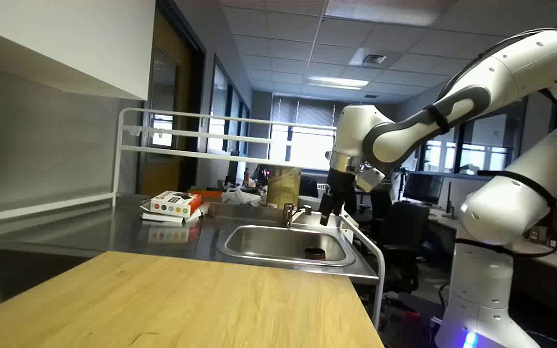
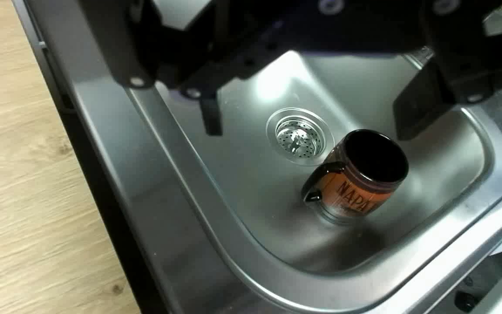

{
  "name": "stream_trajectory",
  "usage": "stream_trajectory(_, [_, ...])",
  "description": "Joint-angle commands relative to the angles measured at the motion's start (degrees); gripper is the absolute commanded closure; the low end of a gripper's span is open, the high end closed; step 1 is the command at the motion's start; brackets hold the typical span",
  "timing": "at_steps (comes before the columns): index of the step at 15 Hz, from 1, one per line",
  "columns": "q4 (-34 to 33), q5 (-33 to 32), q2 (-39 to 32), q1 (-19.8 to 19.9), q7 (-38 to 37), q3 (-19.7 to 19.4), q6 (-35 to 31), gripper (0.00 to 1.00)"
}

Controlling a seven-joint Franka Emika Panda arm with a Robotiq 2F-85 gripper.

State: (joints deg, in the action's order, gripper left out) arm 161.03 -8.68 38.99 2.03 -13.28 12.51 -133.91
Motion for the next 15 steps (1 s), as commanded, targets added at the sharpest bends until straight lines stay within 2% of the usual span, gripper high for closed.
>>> stream_trajectory(1, [-0.1,-0.5,-0.1,-0.6,-0.4,-0.6,0.2,0.00])
stream_trajectory(11, [-0.2,-0.5,-0.4,-0.6,-0.7,-0.5,0.2,0.00])
stream_trajectory(15, [-2.3,-1.7,-1.7,0.5,-1.8,0.3,0.3,0.00])
